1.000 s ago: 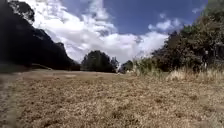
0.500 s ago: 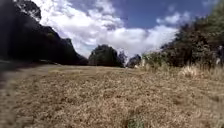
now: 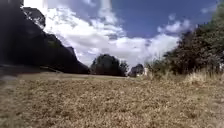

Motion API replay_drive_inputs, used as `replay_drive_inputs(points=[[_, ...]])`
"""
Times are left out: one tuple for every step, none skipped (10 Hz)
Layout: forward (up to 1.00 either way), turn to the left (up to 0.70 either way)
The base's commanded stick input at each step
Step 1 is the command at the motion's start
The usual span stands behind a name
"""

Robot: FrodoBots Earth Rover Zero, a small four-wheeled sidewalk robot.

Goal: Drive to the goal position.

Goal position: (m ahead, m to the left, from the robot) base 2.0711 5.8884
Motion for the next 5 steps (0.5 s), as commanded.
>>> replay_drive_inputs(points=[[0.70, 0.00], [0.70, 0.00], [0.70, 0.09], [0.70, 0.31], [0.70, 0.35]])
